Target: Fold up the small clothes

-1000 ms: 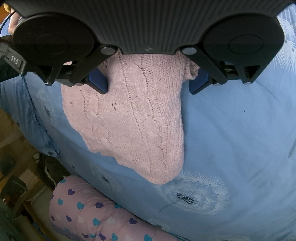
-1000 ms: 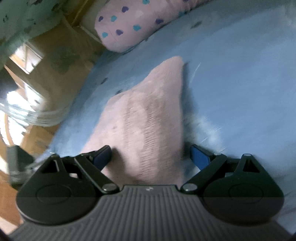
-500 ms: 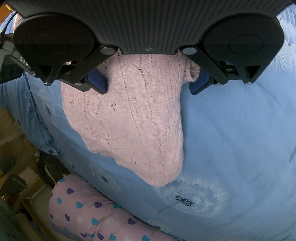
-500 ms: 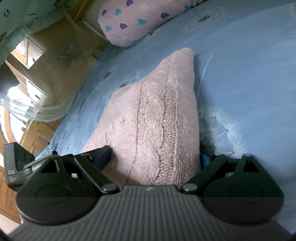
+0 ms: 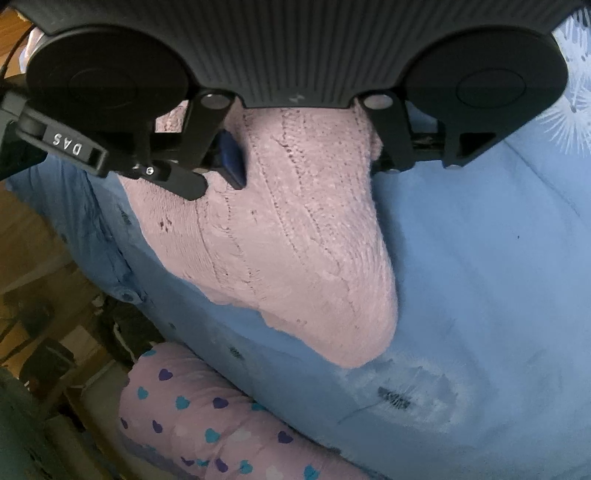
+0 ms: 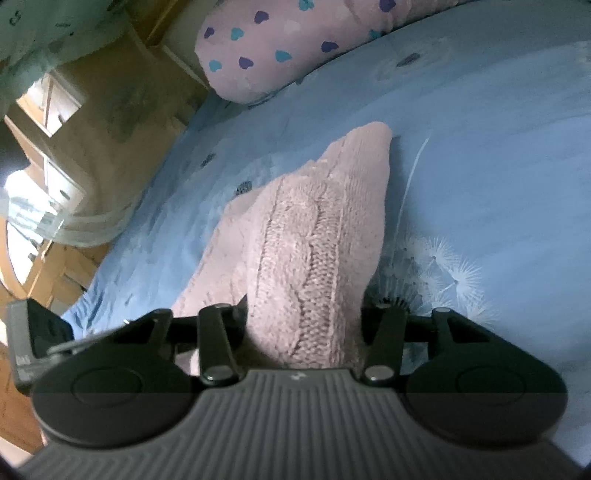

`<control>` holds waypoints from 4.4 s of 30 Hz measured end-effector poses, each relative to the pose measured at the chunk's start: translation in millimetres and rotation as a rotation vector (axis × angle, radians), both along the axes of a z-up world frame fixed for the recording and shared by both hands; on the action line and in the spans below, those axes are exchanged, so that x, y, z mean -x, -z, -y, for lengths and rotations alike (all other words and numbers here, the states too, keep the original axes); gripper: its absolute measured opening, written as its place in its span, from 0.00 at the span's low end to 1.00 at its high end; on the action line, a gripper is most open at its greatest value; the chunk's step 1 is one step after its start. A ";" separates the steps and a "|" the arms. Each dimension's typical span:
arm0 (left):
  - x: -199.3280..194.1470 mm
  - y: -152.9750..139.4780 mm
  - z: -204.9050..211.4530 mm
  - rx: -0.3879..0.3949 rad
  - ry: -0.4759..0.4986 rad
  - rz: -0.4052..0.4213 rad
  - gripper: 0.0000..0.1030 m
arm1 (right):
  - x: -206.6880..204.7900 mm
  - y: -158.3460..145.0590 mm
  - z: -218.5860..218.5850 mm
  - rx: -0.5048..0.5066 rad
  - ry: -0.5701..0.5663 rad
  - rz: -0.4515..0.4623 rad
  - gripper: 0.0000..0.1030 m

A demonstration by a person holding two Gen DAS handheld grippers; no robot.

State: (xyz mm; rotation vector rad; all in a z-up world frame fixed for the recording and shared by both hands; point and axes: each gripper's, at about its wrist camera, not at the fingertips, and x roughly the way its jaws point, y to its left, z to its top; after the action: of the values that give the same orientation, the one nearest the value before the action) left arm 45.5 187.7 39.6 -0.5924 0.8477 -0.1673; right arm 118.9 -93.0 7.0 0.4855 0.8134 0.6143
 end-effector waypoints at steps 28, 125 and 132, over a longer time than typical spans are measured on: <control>77.7 -20.0 177.3 -0.170 0.351 -0.019 0.66 | 127.8 12.4 168.9 0.000 0.213 -0.082 0.56; 209.6 12.8 214.0 -0.633 0.091 0.015 1.00 | 249.0 41.9 138.2 0.487 0.241 0.314 0.78; 210.1 13.7 213.7 -0.633 0.093 0.018 1.00 | 248.8 42.1 138.3 0.486 0.241 0.314 0.78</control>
State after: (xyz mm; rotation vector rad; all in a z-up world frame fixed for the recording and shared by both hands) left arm -164.5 -26.0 26.0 0.0416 0.8548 0.0161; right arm -129.9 -231.3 -35.1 0.0355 0.5657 0.2441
